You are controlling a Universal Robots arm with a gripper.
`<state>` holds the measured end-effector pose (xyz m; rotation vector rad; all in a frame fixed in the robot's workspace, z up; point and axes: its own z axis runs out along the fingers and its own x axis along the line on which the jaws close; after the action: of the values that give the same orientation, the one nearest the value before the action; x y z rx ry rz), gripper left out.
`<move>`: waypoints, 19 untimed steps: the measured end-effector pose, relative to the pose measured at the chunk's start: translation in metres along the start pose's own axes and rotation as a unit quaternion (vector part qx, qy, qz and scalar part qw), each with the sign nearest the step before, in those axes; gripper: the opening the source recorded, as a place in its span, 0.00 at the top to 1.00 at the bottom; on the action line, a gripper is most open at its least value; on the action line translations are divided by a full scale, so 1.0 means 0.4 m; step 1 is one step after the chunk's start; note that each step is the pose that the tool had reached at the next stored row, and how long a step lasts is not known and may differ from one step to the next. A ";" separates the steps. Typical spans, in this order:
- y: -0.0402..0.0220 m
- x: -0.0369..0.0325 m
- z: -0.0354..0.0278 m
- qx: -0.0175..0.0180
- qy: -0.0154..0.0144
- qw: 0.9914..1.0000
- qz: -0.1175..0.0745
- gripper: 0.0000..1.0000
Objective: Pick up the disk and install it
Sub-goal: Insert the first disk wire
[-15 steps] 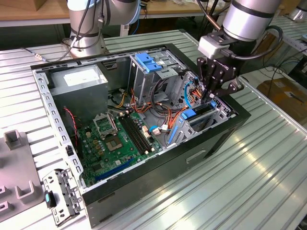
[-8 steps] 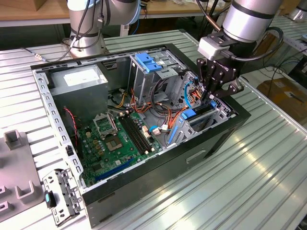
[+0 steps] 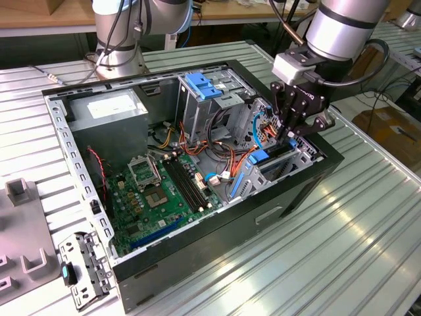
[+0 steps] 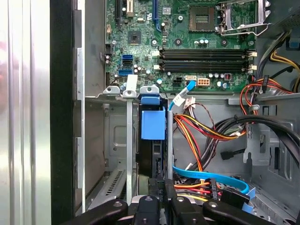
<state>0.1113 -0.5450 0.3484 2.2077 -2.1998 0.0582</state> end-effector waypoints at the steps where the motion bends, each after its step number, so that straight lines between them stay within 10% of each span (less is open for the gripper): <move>1: 0.000 0.000 0.001 0.000 0.000 1.000 0.000 0.84; 19: -0.001 -0.003 0.002 0.000 0.000 1.000 0.002 0.84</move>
<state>0.1119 -0.5439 0.3476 2.2033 -2.2042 0.0582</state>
